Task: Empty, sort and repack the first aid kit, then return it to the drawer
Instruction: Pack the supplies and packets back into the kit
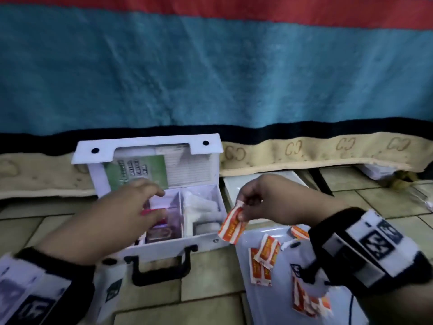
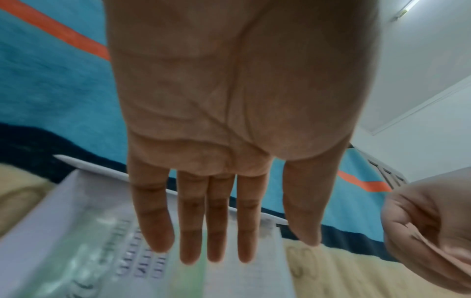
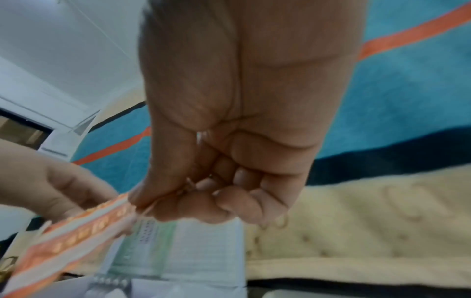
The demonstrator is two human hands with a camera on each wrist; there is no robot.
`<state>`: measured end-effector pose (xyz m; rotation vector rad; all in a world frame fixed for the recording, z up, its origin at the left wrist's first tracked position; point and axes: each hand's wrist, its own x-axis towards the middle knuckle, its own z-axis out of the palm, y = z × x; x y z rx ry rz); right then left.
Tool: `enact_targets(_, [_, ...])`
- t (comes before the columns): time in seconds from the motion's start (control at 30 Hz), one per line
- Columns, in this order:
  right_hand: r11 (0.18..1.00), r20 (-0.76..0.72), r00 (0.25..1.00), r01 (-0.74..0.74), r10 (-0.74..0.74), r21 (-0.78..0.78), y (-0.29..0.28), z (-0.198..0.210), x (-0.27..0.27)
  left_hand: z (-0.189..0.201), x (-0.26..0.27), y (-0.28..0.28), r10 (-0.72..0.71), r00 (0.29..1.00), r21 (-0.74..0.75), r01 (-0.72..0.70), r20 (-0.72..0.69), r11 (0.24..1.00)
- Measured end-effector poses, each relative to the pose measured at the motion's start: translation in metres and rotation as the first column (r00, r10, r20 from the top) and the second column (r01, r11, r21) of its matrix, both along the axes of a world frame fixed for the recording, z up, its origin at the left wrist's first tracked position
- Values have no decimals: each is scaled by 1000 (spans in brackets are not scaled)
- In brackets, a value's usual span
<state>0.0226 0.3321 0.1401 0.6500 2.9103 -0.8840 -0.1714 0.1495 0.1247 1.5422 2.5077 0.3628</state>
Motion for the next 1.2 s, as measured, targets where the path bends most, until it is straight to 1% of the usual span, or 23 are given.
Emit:
enact_targets(0.07, [999, -12, 1000, -28, 28, -35, -8, -10, -33, 2, -25, -1, 43, 995, 38, -40, -87, 998])
enact_targets(0.13, [999, -26, 999, -24, 23, -43, -13, -17, -61, 5, -42, -1, 51, 990, 63, -43, -130, 997])
enact_targets(0.17, [998, -62, 998, 0, -4, -56, -14, -19, -75, 4, -47, -2, 40, 987, 67, -30, -155, 997])
enact_targets(0.23, [990, -222, 968, 96, -118, -105, -15, -20, -98, 4, -52, -3, 4, 975, 52, 8, -222, 999])
enact_targets(0.27, [975, -333, 923, 142, -193, -171, -16, -18, -107, 1, -53, -3, -21, 965, 49, 35, -261, 998])
enact_targets(0.33, [919, -523, 776, 181, -353, -351, -21, -14, -122, -4, -57, -1, -46, 922, 35, 64, -385, 997])
enact_targets(0.37, [895, -580, 704, 190, -410, -403, -23, -12, -128, -5, -58, 1, -36, 899, 10, 45, -436, 999])
enact_targets(0.4, [881, -614, 650, 201, -447, -429, -27, -10, -134, -1, -58, 3, -15, 881, 18, 26, -472, 1000])
enact_targets(0.43, [870, -638, 608, 211, -473, -445, -30, -9, -139, -1, -58, 5, -19, 870, -8, 17, -493, 1000])
enact_targets(0.47, [862, -653, 576, 220, -492, -456, -32, -9, -143, -4, -59, 6, -29, 856, 8, 38, -517, 999])
enact_targets(0.53, [869, -671, 554, 273, -493, -413, -33, -9, -150, -12, -64, 5, -65, 840, 30, 96, -539, 995])
enact_targets(0.57, [882, -676, 568, 311, -471, -353, -32, -10, -152, -9, -63, 2, -65, 859, 40, 98, -507, 994])
enact_targets(0.6, [902, -669, 608, 341, -427, -266, -31, -8, -152, -12, -65, 0, -73, 867, 67, 122, -493, 990])
enact_targets(0.63, [924, -646, 673, 350, -361, -152, -30, -6, -153, -12, -67, -2, -89, 890, 39, 119, -448, 992])
enact_targets(0.67, [946, -600, 752, 324, -273, -23, -29, -4, -154, -13, -68, -3, -97, 913, 56, 130, -397, 990])
enact_targets(0.73, [946, -441, 890, 237, -119, 223, -27, -2, -159, -12, -68, -4, -83, 947, 40, 101, -311, 994])
enact_targets(0.77, [930, -354, 932, 199, -81, 310, -27, 1, -162, -12, -67, -3, -77, 947, 39, 94, -312, 995])
enact_targets(0.83, [900, -178, 983, 110, -38, 421, -30, 6, -170, -12, -66, -2, -63, 957, 54, 81, -284, 995])
enact_targets(0.9, [877, -24, 1000, 24, -14, 480, -32, 9, -176, -9, -65, -3, -50, 965, 47, 65, -258, 997])
enact_targets(0.93, [876, 16, 1000, 8, -18, 483, -33, 10, -177, -8, -65, -3, -50, 967, 44, 63, -249, 997])
enact_targets(0.97, [881, 29, 999, 8, -25, 472, -34, 11, -179, -7, -65, -3, -53, 969, 41, 65, -241, 997])
enact_targets(1.07, [913, -2, 999, 41, -44, 406, -34, 15, -185, -7, -65, -2, -53, 976, 59, 67, -213, 996])
enact_targets(1.2, [935, 52, 997, 41, -63, 353, -35, 19, -190, -8, -63, -2, -53, 979, 64, 67, -196, 996])
